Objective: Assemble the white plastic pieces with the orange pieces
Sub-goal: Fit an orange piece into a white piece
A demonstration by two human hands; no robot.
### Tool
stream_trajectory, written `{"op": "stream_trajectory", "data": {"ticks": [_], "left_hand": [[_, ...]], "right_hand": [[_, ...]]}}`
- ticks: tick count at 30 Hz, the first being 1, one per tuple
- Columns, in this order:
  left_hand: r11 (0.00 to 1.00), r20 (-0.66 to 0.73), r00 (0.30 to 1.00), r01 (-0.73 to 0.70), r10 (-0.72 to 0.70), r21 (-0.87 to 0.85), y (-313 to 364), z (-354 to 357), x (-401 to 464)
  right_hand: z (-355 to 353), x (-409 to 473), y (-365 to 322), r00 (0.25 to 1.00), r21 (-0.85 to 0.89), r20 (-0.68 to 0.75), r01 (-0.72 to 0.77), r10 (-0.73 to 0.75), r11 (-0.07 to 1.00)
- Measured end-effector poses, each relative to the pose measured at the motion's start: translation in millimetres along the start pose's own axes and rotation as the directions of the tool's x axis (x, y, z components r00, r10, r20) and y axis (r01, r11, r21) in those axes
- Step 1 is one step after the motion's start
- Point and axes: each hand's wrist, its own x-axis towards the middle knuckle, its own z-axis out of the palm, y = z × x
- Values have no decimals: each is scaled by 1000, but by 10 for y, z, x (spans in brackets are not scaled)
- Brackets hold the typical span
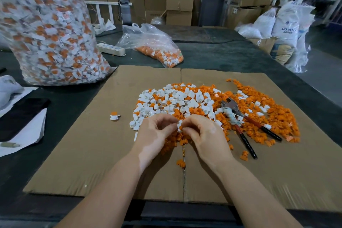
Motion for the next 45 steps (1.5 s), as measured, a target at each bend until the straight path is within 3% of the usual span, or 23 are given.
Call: {"op": "stream_trajectory", "data": {"ticks": [6, 11, 21, 24, 28, 30, 42, 45], "left_hand": [[996, 112, 990, -85, 81, 30, 48, -1, -12], [973, 46, 985, -171, 166, 155, 59, 56, -25], [895, 53, 958, -282, 281, 347, 63, 64, -84], [916, 57, 966, -256, 251, 309, 73, 49, -83], [977, 44, 986, -164, 160, 135, 78, 11, -75], [987, 45, 990, -135, 131, 84, 77, -1, -72], [984, 89, 982, -171, 167, 39, 58, -8, -113], [987, 34, 990, -142, 140, 74, 4, -81, -89]], "right_hand": [[-15, 27, -5, 998, -93, -40, 44, -48, 995], [-5, 18, -22, 997, -54, -53, 58, -60, 997], [-38, 1, -59, 991, -145, -29, 128, -133, 981], [-43, -3, -54, 992, -124, -28, 120, -124, 985], [-124, -2, 3, 999, 133, -20, -35, 38, 991], [-149, -5, 19, 998, 178, -11, -64, 67, 982], [-61, 18, -112, 996, 72, 8, 83, -84, 994], [-59, 14, -77, 999, 85, 2, 47, -47, 995]]}}
